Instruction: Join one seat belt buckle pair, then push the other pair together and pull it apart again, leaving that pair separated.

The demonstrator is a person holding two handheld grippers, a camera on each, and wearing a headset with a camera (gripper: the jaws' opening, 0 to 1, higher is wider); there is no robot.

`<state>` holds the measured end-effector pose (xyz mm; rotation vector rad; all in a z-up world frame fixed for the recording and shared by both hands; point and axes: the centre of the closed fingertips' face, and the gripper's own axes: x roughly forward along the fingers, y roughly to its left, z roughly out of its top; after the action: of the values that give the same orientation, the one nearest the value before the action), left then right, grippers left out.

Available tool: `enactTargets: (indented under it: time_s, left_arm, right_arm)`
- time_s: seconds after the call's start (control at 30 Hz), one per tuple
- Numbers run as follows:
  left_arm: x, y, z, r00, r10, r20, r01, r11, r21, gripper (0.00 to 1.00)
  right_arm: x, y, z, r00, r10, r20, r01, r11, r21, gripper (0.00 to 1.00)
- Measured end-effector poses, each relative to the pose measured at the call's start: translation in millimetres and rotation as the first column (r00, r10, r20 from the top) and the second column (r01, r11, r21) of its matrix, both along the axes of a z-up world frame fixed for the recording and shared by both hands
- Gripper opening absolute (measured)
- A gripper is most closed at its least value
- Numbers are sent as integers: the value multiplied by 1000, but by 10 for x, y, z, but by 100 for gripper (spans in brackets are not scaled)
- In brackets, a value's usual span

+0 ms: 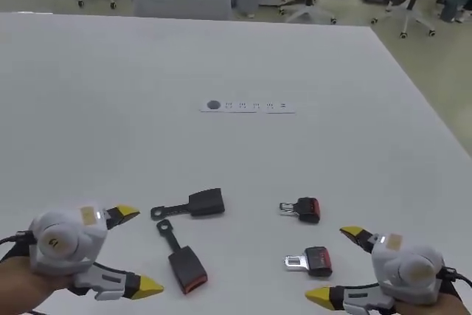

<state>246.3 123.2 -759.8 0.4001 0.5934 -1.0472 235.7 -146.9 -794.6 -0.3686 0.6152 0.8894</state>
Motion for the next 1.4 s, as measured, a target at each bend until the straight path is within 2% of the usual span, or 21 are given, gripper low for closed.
enactTargets:
  time_s: [0.7,0.8,1.2,1.4]
  left_arm:
    - [95,-133,-170,997,-72,-34,74,996,48,87]
    - [87,-140,-227,994,-95,-43,98,993,65,87]
    - [153,-220,-347,987,-149,-63,154,984,87,86]
    - [162,-241,-434,978,-193,-75,201,973,113,84]
  right_arm:
    - [109,27,-160,999,16,-39,-16,1000,-2,86]
    - [127,17,-168,999,13,-45,-13,1000,0,85]
    - [197,-24,-226,998,35,-59,-36,999,-14,83]
    - [225,-22,-264,996,52,-71,-54,998,-20,83]
